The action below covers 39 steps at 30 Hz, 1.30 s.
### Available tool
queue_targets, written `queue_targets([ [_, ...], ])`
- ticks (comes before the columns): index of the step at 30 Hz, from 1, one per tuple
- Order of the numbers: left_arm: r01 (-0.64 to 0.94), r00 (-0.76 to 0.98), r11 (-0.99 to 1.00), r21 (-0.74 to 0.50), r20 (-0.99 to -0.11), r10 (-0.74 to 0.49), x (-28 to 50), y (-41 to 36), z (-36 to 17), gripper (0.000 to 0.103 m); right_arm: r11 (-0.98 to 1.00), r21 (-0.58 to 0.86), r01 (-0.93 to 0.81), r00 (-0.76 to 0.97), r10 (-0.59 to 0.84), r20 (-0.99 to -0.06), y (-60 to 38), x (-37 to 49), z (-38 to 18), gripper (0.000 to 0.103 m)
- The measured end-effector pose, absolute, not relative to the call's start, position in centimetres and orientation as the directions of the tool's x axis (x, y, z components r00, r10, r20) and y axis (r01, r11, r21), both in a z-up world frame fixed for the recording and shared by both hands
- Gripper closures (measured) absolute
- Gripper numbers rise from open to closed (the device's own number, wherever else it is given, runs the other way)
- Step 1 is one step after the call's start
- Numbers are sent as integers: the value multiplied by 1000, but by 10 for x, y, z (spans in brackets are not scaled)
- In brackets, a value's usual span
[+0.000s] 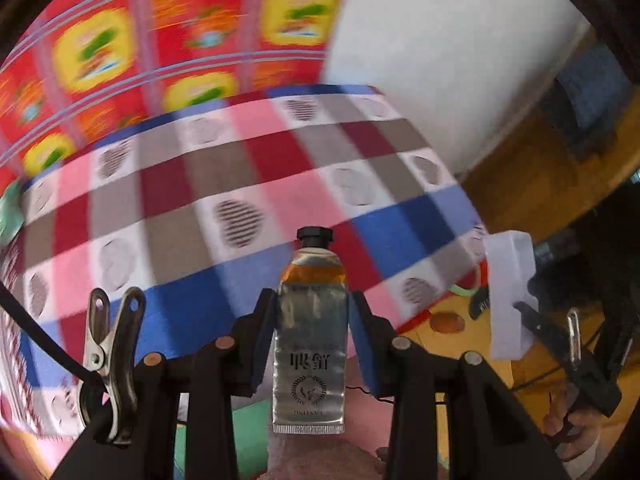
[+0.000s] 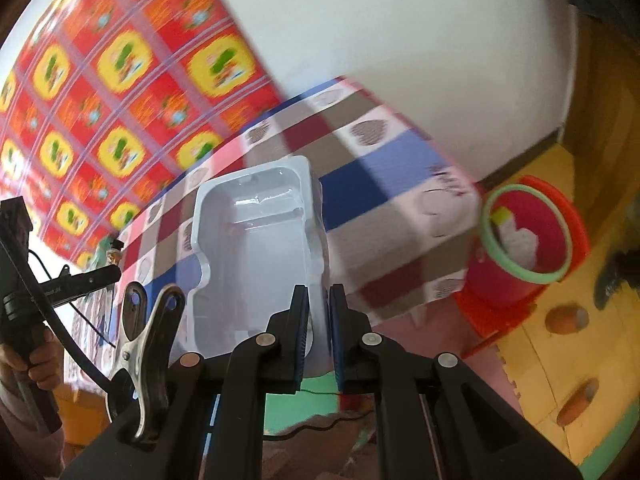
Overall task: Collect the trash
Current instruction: 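Carry the white tray and silver tube in both tools to the red bucket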
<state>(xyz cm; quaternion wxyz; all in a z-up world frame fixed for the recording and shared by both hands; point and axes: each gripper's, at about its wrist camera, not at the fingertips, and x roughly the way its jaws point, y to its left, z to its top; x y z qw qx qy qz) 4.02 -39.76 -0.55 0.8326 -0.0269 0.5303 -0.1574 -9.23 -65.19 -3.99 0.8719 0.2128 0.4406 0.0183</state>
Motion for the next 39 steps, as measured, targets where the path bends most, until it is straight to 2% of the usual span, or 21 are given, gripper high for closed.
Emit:
queue_targets([
  [12, 413, 315, 876, -250, -863, -395, 89, -519, -6, 65, 877, 366, 312, 616, 106, -780, -740, -100, -43, 91],
  [25, 542, 251, 795, -274, -850, -464, 140, -628, -5, 65, 836, 370, 404, 594, 68, -802, -820, -73, -55, 91],
  [39, 569, 231, 774, -277, -850, -473, 134, -711, -5, 65, 821, 376, 429, 583, 66, -810, -877, -66, -69, 91],
])
